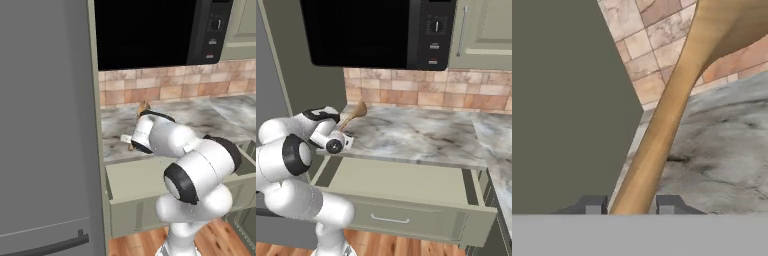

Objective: Organize the utensils by type. Pick up the wooden spoons from the counter and place them in the open cabinet. Then pick up the metallic utensils from the counter and place them in the open drawer.

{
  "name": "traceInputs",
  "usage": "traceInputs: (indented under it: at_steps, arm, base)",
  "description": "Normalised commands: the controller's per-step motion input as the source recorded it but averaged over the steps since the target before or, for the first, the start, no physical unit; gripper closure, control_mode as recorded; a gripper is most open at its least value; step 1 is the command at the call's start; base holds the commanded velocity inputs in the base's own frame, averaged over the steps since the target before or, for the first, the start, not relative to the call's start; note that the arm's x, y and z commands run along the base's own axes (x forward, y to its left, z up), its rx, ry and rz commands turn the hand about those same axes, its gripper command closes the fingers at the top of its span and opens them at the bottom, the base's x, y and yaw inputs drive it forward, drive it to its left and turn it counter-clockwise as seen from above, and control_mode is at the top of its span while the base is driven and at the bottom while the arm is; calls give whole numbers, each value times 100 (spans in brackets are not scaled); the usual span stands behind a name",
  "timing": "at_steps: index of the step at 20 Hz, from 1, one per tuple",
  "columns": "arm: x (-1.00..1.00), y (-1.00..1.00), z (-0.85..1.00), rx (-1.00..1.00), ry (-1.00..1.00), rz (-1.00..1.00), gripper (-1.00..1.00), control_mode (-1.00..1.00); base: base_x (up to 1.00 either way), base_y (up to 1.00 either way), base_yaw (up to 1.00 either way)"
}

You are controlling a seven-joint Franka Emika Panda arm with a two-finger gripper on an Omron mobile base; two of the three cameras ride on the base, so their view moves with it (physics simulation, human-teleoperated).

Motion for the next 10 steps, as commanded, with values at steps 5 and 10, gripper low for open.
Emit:
traceInputs:
  at_steps: [5, 10]
  arm:
    - [-100, -100, 43, 34, 0, 0, 100, -100]
    - [-100, -100, 84, 23, 0, 0, 100, -100]
  base:
    - [0, 0, 0]
    - [0, 0, 0]
